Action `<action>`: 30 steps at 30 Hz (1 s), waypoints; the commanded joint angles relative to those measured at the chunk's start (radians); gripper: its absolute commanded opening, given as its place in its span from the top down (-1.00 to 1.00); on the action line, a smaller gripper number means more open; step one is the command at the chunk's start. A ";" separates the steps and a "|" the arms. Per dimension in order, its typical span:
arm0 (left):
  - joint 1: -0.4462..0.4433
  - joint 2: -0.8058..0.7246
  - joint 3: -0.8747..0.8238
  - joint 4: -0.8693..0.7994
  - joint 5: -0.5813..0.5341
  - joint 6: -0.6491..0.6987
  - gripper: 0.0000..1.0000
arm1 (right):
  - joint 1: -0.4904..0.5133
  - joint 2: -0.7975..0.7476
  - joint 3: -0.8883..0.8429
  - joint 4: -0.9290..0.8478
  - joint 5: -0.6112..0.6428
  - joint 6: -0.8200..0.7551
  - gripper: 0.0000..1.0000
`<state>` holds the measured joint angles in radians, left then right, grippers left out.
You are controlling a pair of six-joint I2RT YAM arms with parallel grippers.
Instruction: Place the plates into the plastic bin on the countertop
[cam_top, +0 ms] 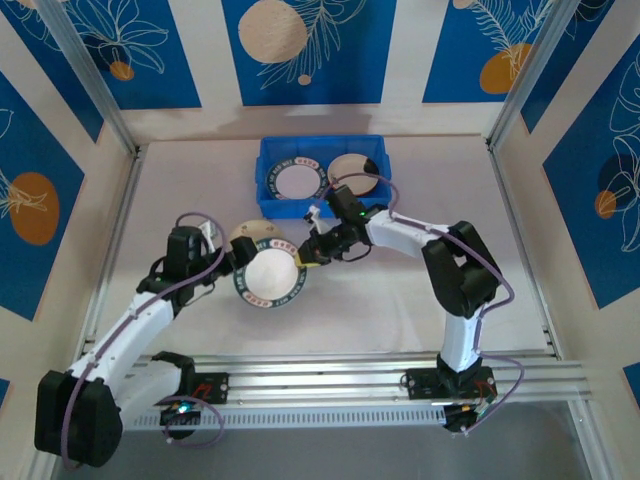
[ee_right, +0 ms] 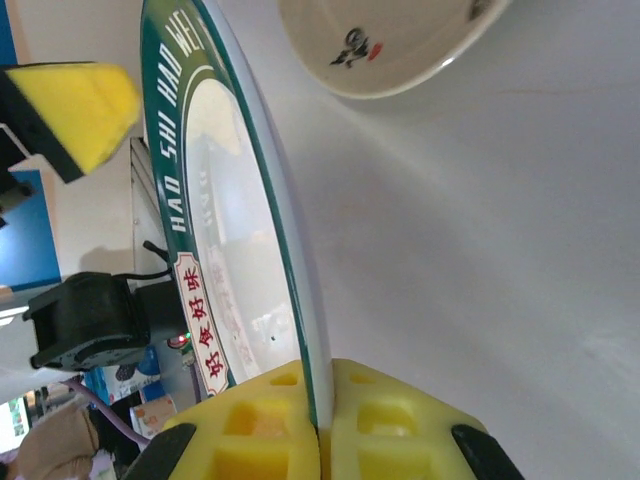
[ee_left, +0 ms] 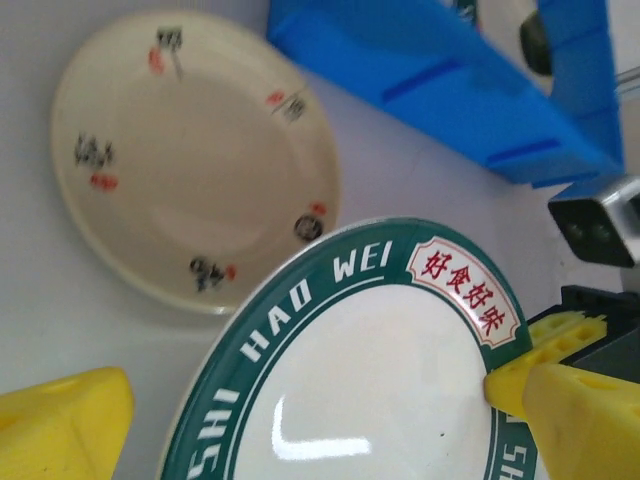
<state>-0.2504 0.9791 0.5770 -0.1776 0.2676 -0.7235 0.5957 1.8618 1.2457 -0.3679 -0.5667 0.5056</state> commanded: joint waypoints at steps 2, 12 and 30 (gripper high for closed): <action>-0.007 0.041 0.083 0.029 -0.047 0.042 -0.99 | -0.077 -0.082 0.087 -0.110 0.035 -0.040 1.00; -0.007 0.116 0.095 0.185 0.003 0.015 -0.99 | -0.245 -0.065 0.382 -0.132 0.109 0.033 1.00; -0.007 0.179 0.121 0.210 0.028 0.018 -0.99 | -0.313 0.351 0.814 -0.131 0.137 0.173 1.00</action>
<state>-0.2512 1.1481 0.6689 0.0090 0.2714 -0.7052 0.2836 2.2040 1.9900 -0.5140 -0.4023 0.6472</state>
